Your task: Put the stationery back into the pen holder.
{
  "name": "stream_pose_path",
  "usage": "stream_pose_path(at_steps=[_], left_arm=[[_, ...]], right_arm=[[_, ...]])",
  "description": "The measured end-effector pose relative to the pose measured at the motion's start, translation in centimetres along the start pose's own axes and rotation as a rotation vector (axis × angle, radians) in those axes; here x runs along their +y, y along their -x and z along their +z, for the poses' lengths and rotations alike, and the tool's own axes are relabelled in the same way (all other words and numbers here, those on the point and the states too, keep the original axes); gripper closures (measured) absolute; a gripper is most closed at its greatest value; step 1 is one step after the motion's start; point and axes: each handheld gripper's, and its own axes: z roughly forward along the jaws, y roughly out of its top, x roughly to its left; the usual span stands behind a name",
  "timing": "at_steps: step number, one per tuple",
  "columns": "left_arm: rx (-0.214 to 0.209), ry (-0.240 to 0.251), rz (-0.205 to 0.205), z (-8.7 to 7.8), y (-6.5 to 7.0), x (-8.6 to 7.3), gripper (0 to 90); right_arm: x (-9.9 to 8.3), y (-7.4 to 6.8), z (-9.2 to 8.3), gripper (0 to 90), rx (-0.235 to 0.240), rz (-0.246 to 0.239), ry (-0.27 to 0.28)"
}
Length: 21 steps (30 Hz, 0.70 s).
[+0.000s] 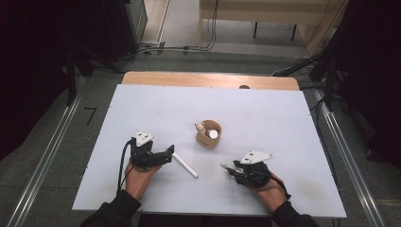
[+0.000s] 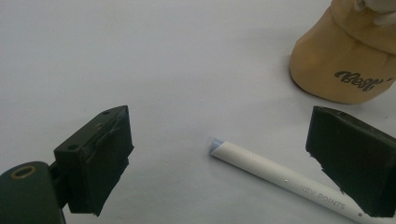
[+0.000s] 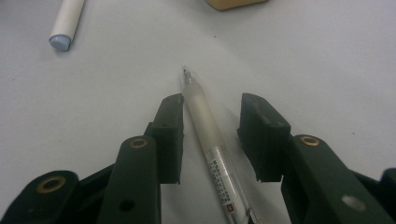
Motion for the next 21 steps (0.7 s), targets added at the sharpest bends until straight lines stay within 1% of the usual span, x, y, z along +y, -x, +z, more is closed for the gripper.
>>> stream_pose_path(at_steps=[4, 8, 15, 21], left_arm=[[-0.001, 0.001, -0.001, -0.02, 0.0, 0.0, 7.5], [-0.003, 0.0, -0.001, -0.01, 0.03, -0.02, 7.5], [-0.002, 0.0, -0.002, -0.01, 0.05, -0.01, 7.5], [-0.003, 0.0, -0.002, -0.02, 0.08, -0.02, 7.5]], right_arm=[[-0.04, -0.09, 0.08, 61.4, -0.01, 0.001, -0.005], [-0.06, -0.17, 0.1, 62.6, -0.02, -0.009, -0.006], [-0.1, -0.29, 0.11, 65.7, -0.021, -0.024, -0.005], [-0.1, -0.36, 0.1, 69.3, -0.02, -0.021, -0.009]])
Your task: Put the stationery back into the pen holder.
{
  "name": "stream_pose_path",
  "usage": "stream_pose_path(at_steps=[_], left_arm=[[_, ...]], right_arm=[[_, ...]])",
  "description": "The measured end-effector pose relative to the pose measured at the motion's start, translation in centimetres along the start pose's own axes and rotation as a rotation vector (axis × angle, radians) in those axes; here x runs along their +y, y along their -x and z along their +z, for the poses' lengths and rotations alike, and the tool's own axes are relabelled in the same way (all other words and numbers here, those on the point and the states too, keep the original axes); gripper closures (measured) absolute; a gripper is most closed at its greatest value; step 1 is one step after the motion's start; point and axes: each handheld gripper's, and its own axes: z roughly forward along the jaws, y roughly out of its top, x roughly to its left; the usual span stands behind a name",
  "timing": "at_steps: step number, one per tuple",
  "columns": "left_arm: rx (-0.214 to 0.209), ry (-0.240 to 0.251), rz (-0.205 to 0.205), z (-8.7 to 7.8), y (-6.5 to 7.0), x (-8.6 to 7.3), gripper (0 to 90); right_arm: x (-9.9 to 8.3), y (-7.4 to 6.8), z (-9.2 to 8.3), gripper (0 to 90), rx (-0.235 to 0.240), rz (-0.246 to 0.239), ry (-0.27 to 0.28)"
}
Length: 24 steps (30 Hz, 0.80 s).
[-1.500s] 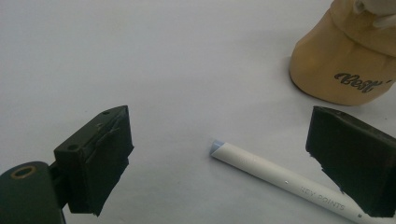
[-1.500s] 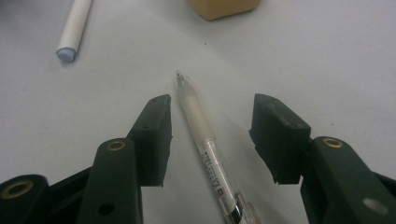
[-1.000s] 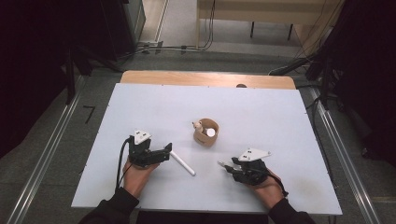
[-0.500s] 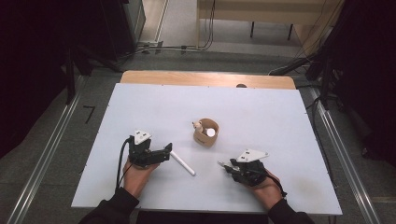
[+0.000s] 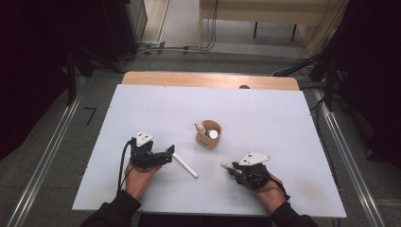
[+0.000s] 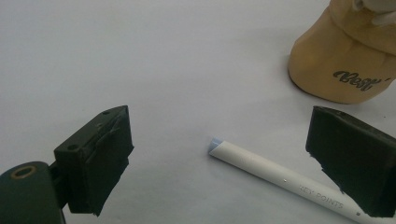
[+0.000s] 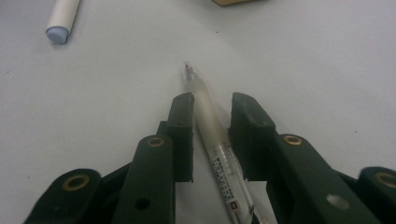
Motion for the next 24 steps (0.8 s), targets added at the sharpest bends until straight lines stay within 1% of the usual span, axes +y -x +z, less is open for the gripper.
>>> stream_pose_path(at_steps=[2, 11, 15, 17, 21, 24], left_arm=[[0.0, 0.001, 0.001, -0.01, 0.0, 0.0, 7.5], [-0.002, -0.001, 0.002, -0.01, 0.1, 0.0, 7.5], [-0.005, 0.0, 0.006, -0.04, 0.14, 0.01, 7.6], [-0.004, 0.002, 0.004, -0.06, 0.14, 0.03, 7.6], [-0.005, 0.002, 0.002, -0.08, 0.05, 0.05, 7.6], [-0.007, 0.002, 0.002, -0.08, 0.05, 0.05, 7.6]], right_arm=[[-0.01, -0.02, -0.02, 72.5, 0.0, -0.004, -0.002], [0.1, -0.04, -0.02, 77.3, 0.007, -0.013, -0.013], [0.19, 0.12, -0.03, 78.6, 0.015, 0.004, -0.017], [0.19, 0.13, -0.05, 78.8, 0.014, 0.004, -0.017], [0.19, 0.37, -0.09, 78.9, 0.032, 0.034, -0.013], [0.24, 0.44, -0.15, 78.9, 0.032, 0.037, -0.01]])
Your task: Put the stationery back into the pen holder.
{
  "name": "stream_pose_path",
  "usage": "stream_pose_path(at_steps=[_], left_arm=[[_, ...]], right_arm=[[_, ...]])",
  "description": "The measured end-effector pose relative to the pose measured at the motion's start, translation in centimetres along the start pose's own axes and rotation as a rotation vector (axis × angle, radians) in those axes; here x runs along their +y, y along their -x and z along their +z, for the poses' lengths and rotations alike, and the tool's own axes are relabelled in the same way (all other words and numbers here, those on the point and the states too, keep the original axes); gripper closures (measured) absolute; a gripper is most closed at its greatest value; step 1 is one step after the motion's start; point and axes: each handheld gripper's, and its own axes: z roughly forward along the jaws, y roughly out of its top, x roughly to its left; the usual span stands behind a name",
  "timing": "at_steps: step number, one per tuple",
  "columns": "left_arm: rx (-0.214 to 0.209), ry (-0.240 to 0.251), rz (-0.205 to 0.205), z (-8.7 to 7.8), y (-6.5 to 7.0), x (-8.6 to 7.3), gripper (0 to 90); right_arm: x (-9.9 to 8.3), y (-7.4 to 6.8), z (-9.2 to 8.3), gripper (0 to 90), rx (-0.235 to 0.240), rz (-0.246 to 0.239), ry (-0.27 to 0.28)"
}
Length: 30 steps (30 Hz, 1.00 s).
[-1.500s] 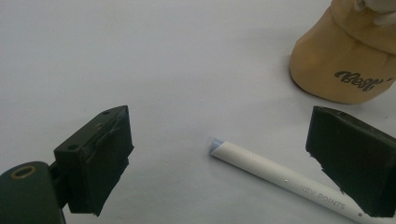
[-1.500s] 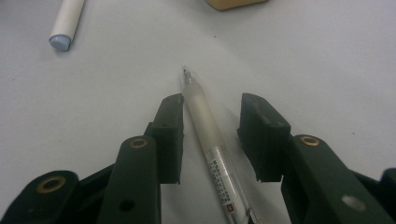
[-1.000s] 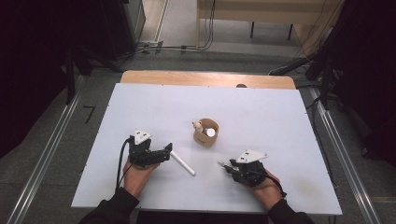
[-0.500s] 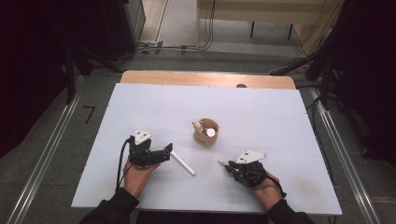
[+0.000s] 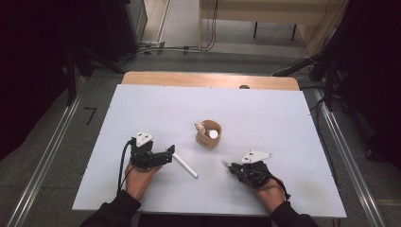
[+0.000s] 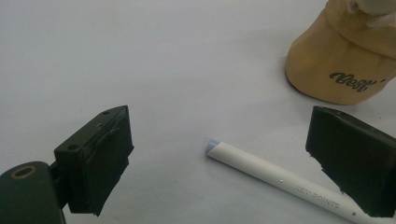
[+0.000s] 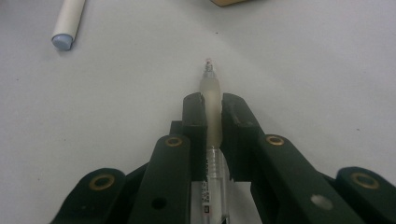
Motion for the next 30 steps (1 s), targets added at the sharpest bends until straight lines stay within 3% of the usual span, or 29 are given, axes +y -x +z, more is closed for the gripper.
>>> stream_pose_path(at_steps=[11, 22, 30], left_arm=[[-0.02, 0.002, 0.002, -0.2, 0.3, 0.0, 8.0], [-0.104, -0.001, 0.028, -0.4, 2.2, 0.0, 8.0], [-0.193, -0.01, 0.058, -0.4, 4.3, -0.3, 8.0]], right_arm=[[0.3, 0.5, -0.9, 78.9, 0.02, 0.054, 0.056], [1.2, 1.4, -2.2, 78.9, 0.029, 0.105, 0.142], [2.4, 1.5, -2.6, 78.9, 0.067, 0.132, 0.207]])
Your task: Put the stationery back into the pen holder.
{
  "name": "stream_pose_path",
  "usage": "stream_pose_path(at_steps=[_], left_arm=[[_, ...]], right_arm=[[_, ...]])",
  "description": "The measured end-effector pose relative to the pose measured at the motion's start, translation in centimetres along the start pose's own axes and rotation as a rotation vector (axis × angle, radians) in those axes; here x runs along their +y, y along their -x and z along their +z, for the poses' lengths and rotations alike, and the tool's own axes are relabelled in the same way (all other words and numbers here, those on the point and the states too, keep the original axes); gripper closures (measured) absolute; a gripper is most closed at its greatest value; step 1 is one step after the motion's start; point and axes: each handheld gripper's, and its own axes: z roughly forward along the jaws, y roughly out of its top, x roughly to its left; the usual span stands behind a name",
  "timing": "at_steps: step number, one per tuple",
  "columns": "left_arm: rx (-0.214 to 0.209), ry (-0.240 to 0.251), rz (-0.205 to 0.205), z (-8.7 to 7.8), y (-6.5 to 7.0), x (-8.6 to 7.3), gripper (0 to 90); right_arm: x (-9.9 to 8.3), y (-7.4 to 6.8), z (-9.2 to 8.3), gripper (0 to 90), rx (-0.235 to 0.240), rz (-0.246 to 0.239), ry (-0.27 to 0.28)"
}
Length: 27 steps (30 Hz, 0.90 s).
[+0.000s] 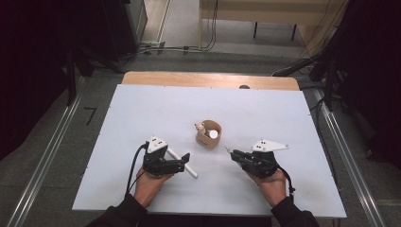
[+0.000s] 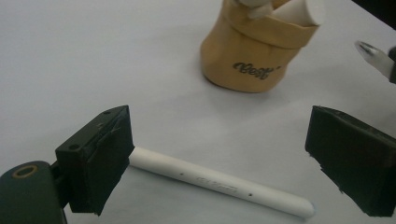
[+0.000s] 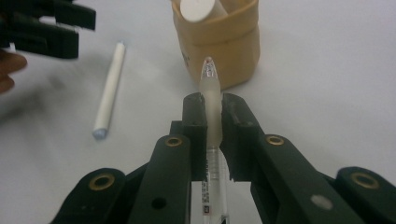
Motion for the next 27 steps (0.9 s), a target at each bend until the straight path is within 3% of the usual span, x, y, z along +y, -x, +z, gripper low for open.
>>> stream_pose_path(at_steps=[5, 14, 27], left_arm=[[-0.051, -0.025, 0.015, 0.5, 1.2, -0.1, 8.1], [-0.08, -0.033, 0.035, 1.0, 2.5, -0.2, 8.5], [-0.146, -0.043, 0.062, 2.6, 4.8, -0.3, 11.0]], right_arm=[[0.5, -0.1, 0.1, 78.9, 0.016, 0.012, 0.035], [1.3, -0.5, 0.3, 78.9, 0.034, -0.005, 0.076], [1.8, -1.1, 1.2, 78.8, 0.069, -0.026, 0.079]])
